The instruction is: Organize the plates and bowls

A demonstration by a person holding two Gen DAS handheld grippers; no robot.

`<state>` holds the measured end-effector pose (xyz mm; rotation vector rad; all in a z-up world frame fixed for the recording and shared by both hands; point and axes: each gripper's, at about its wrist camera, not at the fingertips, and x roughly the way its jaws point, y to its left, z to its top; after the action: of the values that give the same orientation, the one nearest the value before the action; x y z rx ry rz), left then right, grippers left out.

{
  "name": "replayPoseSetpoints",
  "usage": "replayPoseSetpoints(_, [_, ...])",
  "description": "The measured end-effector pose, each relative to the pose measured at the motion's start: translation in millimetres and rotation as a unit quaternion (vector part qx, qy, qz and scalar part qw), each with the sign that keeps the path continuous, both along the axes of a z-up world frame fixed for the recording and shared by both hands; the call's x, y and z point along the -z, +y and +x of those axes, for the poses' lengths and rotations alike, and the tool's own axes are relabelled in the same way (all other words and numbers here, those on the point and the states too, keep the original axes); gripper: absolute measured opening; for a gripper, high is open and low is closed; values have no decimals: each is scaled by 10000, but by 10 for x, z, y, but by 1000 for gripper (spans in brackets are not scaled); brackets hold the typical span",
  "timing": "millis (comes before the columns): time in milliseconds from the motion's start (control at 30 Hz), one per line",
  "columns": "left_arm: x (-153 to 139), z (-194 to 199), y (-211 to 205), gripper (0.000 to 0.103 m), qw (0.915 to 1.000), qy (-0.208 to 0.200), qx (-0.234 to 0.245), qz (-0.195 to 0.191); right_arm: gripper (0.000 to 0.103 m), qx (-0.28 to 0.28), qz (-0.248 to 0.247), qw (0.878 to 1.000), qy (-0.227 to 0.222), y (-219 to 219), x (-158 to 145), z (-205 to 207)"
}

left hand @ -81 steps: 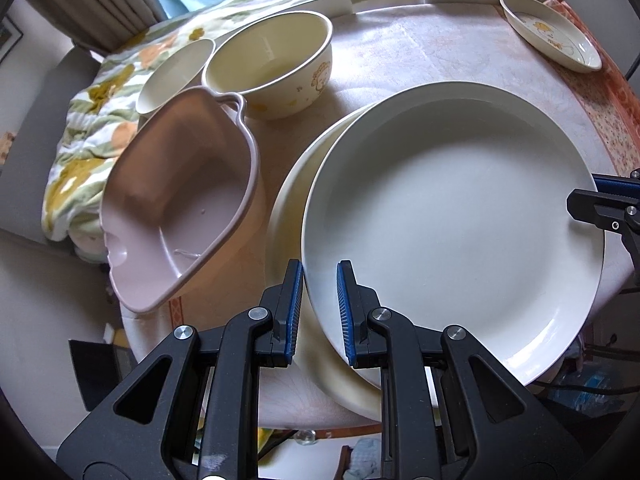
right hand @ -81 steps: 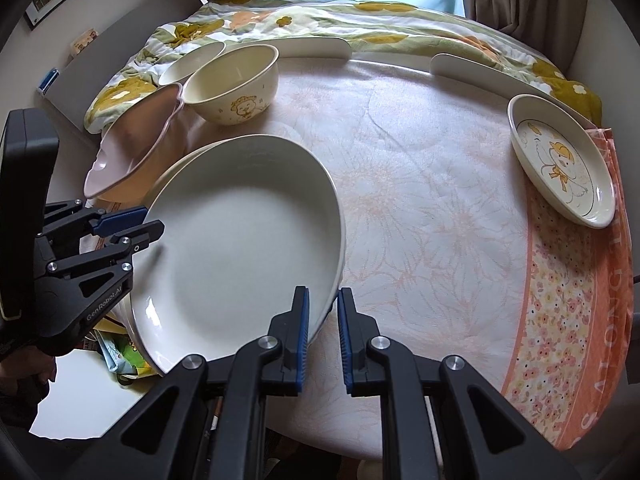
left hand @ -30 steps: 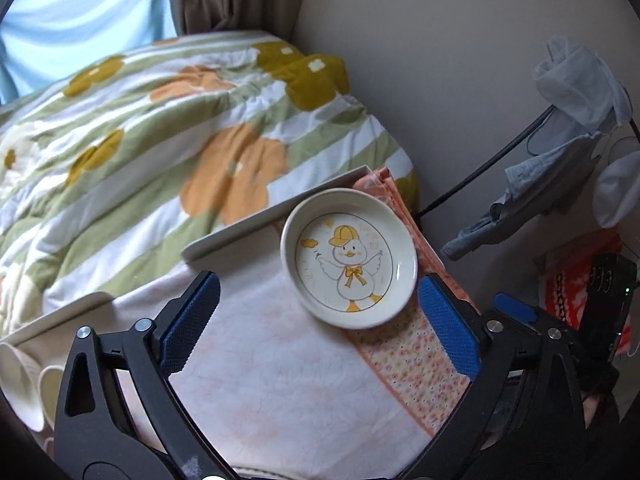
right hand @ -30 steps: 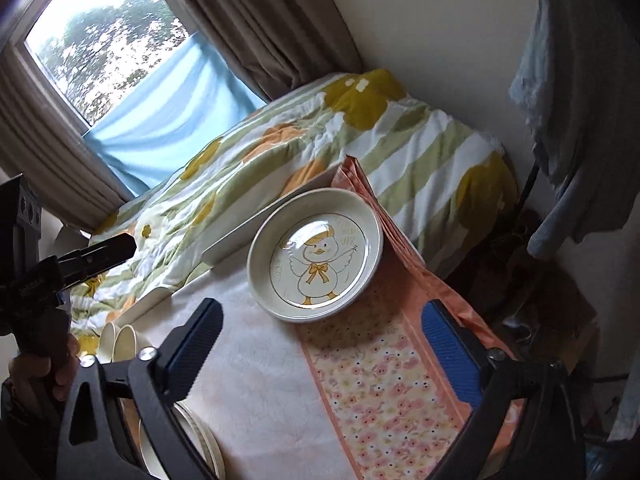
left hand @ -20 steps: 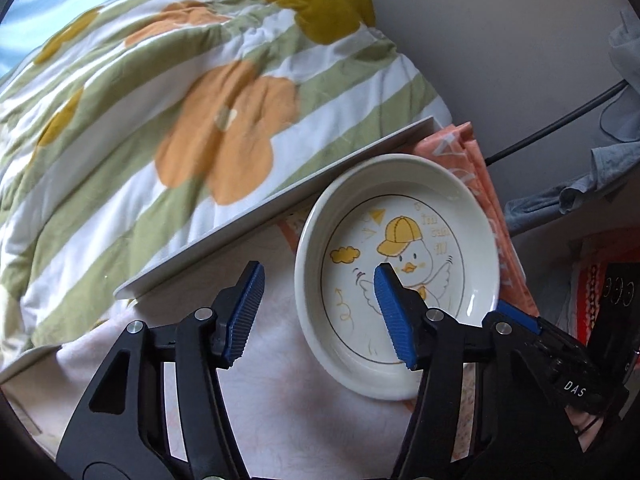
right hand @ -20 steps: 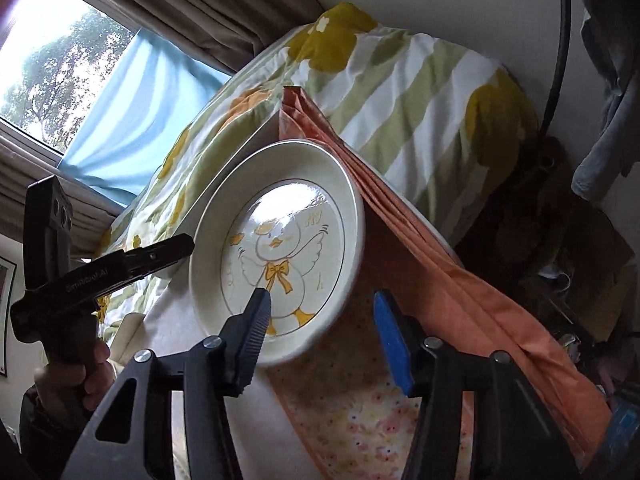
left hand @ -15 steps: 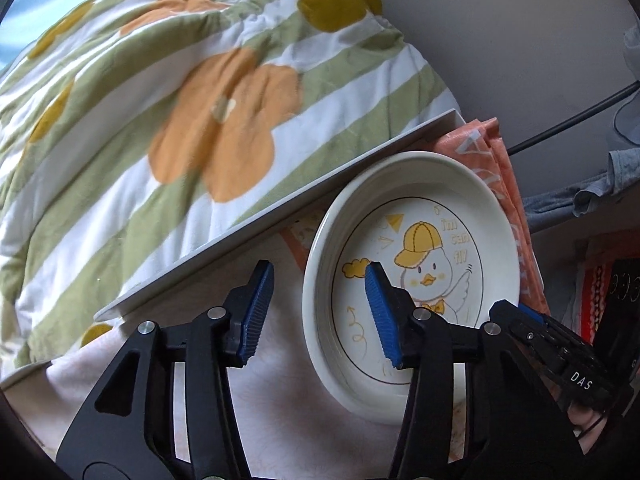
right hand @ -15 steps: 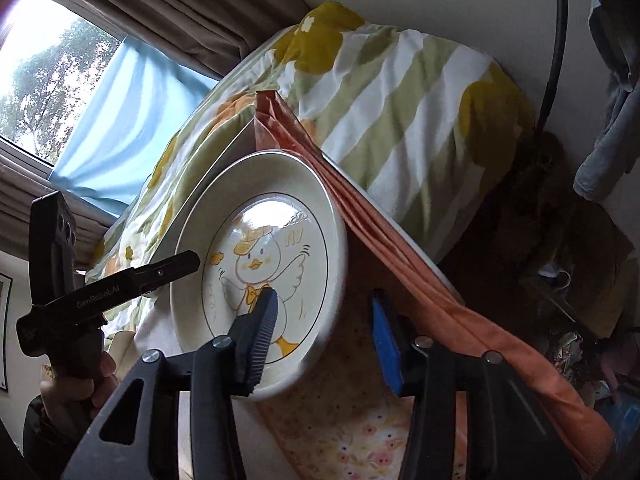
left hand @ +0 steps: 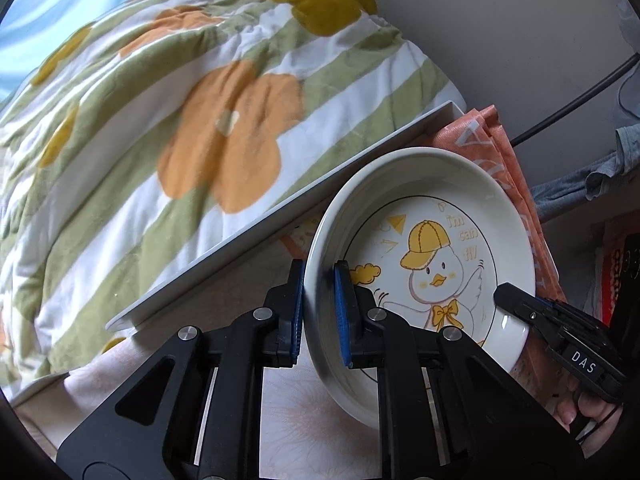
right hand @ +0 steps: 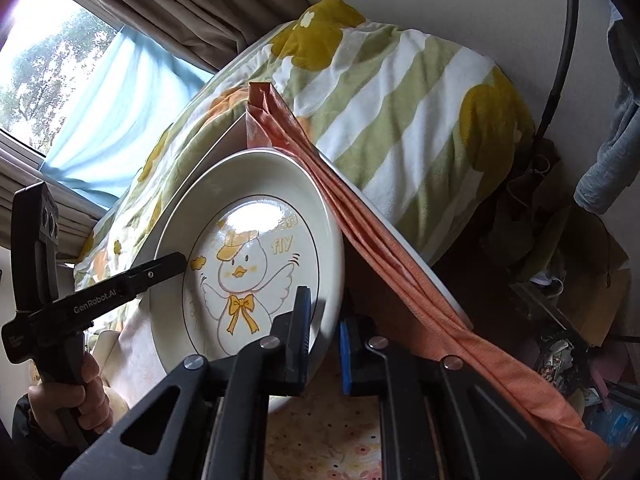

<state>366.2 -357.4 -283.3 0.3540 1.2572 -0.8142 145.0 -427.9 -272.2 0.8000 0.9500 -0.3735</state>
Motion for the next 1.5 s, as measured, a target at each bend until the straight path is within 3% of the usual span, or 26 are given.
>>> replayPoseSetpoints(200, [-299,-104,103,12,9997,-164,-28,-155,12,-89,-137,9998,-139,33,-230,-48])
replayPoseSetpoints(400, [-828,-268,394,12,9982,-341,-221,-442,12,-304,-446,9979,-363,155,-739,-119])
replayPoseSetpoints(633, [-1442,-551,1040,12,9936,-616,-649,-691,12,-781,-594,9932,-625,529,-1309,-226])
replayPoseSetpoints(833, [-1722,-865,1803,12,9876,-817,-1104,-757,12,-1286,-703,9861,-781,1060,-1564,-328])
replayPoseSetpoints(1133, [-1694,-1377,2939,12,9765,-917,-1871,-547,12,-2113,-476,9733,-762,1906,-1367,-458])
replayPoseSetpoints(1300, [-1451,-1703,3322,12,9695,-801,-2280,-407,12,-2583,-310,9638,-581,2201,-1137,-538])
replayPoseSetpoints(1500, [-952,-2016,3560,12,9598,-415,-2748,-385,12,-3041,-333,9515,-324,2361,-861,-609])
